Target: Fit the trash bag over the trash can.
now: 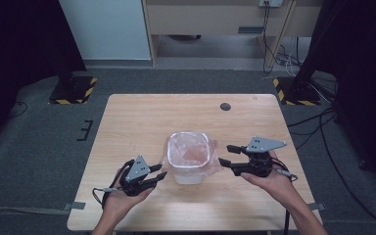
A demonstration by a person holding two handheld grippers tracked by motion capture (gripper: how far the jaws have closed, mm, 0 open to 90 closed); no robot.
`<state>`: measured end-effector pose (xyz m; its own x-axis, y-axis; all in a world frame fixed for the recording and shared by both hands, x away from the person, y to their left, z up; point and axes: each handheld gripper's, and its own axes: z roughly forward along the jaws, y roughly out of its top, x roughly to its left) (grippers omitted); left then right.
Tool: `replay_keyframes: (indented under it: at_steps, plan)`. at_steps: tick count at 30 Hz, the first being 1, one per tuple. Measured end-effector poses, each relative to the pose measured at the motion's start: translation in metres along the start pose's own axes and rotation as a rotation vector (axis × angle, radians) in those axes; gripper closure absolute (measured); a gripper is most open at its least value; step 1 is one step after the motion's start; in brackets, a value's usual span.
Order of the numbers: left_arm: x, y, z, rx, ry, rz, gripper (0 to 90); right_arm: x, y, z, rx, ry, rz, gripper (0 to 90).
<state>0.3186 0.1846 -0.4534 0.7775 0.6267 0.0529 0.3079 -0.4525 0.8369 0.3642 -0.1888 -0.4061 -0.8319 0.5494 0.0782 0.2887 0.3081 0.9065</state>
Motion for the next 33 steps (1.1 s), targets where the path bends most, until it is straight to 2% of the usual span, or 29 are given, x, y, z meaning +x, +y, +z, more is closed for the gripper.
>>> replay_keyframes:
  at_steps: [2, 4, 6, 10, 14, 17, 20, 21, 23, 26, 27, 29, 32, 33]
  plan:
    - [0.0, 0.0, 0.002, 0.006, -0.001, 0.005, 66.1, -0.005, 0.008, 0.007, -0.023, -0.009, 0.021, 43.7]
    - [0.0, 0.0, 0.003, 0.007, 0.0, 0.003, 66.2, -0.006, 0.011, 0.01, -0.026, -0.006, 0.032, 43.8]
    - [0.0, -0.001, 0.004, 0.012, -0.002, 0.004, 66.1, -0.012, 0.018, 0.022, -0.022, 0.001, 0.045, 43.9]
    - [-0.002, -0.002, 0.008, 0.022, -0.008, 0.022, 66.1, -0.02, 0.016, 0.035, 0.039, 0.014, 0.056, 46.0]
    - [-0.002, -0.001, 0.01, 0.02, -0.012, 0.025, 66.2, -0.024, 0.011, 0.042, 0.091, 0.014, 0.043, 50.0]
    - [-0.002, -0.002, 0.011, 0.023, -0.012, 0.024, 67.4, -0.026, 0.008, 0.046, 0.105, 0.011, 0.037, 57.7]
    - [-0.001, -0.003, 0.012, 0.025, -0.016, 0.015, 70.7, -0.026, 0.005, 0.05, 0.126, 0.014, 0.024, 71.9]
    - [-0.001, -0.003, 0.013, 0.026, -0.016, 0.017, 73.0, -0.025, 0.004, 0.052, 0.135, 0.015, 0.023, 80.6]
    - [-0.001, -0.003, 0.015, 0.037, -0.019, 0.014, 76.1, -0.025, 0.004, 0.052, 0.138, 0.018, 0.02, 87.1]
    - [-0.001, -0.003, 0.017, 0.044, -0.02, 0.01, 83.4, -0.024, 0.002, 0.054, 0.154, 0.017, 0.021, 89.3]
    - [-0.001, -0.003, 0.018, 0.048, -0.022, 0.01, 83.4, -0.023, 0.001, 0.055, 0.159, 0.016, 0.019, 89.7]
    - [0.0, -0.003, 0.018, 0.061, -0.021, 0.001, 90.0, -0.022, -0.002, 0.057, 0.176, 0.002, 0.013, 90.0]
    - [0.0, -0.003, 0.02, 0.077, -0.025, 0.0, 90.0, -0.021, -0.004, 0.059, 0.186, -0.002, 0.016, 90.0]
    - [0.0, -0.004, 0.021, 0.096, -0.028, 0.003, 90.0, -0.021, -0.007, 0.06, 0.197, -0.003, 0.018, 90.0]
